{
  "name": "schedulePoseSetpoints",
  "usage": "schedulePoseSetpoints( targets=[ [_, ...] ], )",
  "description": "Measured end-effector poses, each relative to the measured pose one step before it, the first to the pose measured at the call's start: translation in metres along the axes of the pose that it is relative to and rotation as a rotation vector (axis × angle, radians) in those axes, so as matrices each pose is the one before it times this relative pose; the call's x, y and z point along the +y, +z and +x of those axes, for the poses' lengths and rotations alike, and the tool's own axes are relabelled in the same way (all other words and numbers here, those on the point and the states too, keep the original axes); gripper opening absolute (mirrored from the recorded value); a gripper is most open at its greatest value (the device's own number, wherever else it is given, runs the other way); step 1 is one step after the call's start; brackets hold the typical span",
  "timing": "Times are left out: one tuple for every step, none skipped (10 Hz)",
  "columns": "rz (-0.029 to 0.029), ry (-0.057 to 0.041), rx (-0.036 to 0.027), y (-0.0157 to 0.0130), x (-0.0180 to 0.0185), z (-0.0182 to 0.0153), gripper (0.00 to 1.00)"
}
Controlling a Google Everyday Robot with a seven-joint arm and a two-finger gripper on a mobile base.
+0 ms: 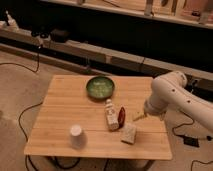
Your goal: Drag the pepper across the table
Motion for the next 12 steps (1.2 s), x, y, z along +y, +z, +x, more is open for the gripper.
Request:
schedulePoseSetpoints(
  targets=[
    [0.00052,0.02540,0.00459,0.00927,0.00017,0.00886,0.80],
    [0.00197,0.00836,0.00097,0.00485,-0.00120,0.00411,0.80],
    [-0.00027,0.00039,0.00079,-0.00015,0.00038,0.00001,0.80],
    [-0.00055,0.00402,0.00001,-0.00017,0.00236,-0.00086,0.80],
    [0.00062,-0.00119,-0.00001,-0.00009,-0.00083,0.00023,0.80],
    [0.00012,-0.00353,0.00005,0.00017,-0.00187,0.00075,0.80],
    [-0.00001,0.00099,-0.00020,-0.00003,0.00049,-0.00021,0.80],
    [0.00004,0.00150,0.00074,-0.00022,0.00055,0.00025,0.80],
    [0.00496,0.01579,-0.00145,0.00185,0.00029,0.00346,0.80],
    [0.00937,0.01461,-0.00113,0.00346,-0.00368,0.00688,0.80],
    [0.00359,0.01070,-0.00122,0.00276,-0.00257,0.00589,0.80],
    [-0.00269,0.00899,0.00210,0.00325,-0.00367,0.00732,0.80]
  ],
)
